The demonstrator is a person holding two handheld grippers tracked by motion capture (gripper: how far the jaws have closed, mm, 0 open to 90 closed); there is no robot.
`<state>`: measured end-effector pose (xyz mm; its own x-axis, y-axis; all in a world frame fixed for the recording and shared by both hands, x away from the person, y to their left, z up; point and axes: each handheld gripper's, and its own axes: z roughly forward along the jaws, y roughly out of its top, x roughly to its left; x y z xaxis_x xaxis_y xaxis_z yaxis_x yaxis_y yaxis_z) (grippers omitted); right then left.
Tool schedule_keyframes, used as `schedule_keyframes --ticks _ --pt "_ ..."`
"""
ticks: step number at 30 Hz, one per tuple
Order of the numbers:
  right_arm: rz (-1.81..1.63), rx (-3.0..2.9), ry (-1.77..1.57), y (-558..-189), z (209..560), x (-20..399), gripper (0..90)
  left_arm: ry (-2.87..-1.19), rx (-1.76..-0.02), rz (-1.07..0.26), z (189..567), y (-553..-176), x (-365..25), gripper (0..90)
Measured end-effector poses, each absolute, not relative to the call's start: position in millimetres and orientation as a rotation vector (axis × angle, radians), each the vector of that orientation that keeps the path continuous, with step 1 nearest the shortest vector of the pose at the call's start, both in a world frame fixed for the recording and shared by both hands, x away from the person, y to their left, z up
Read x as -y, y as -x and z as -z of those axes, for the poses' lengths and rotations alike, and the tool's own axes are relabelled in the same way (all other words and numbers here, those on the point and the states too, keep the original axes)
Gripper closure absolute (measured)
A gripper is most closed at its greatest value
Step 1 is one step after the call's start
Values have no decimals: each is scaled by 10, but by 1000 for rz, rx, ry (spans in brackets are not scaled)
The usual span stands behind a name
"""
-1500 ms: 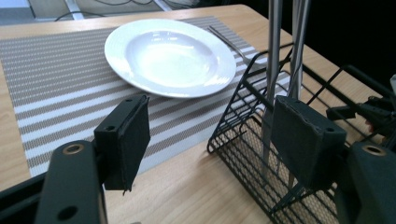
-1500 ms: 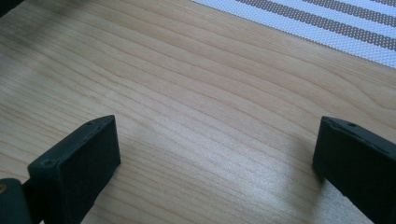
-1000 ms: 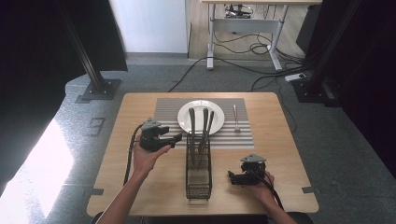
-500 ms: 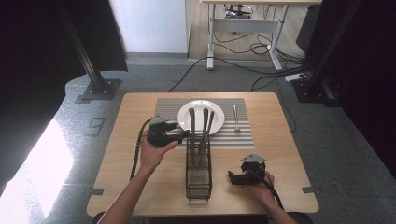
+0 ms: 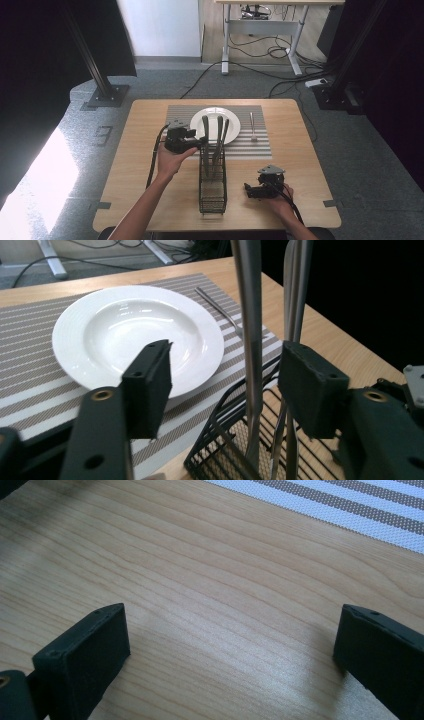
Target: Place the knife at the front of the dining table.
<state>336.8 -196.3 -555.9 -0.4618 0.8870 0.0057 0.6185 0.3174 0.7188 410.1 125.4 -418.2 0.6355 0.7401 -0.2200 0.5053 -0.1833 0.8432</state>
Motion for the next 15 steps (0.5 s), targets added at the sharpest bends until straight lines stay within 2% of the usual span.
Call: schedule_keyframes --ticks 10,15 --pt "-943 -2200 -1332 -3365 5559 1964 25 -1862 -988 -258 4237 -4196 -1181 564" --pt "-944 -2200 -1331 -3364 5558 1964 26 -1868 -950 -189 4247 -4225 -1163 705"
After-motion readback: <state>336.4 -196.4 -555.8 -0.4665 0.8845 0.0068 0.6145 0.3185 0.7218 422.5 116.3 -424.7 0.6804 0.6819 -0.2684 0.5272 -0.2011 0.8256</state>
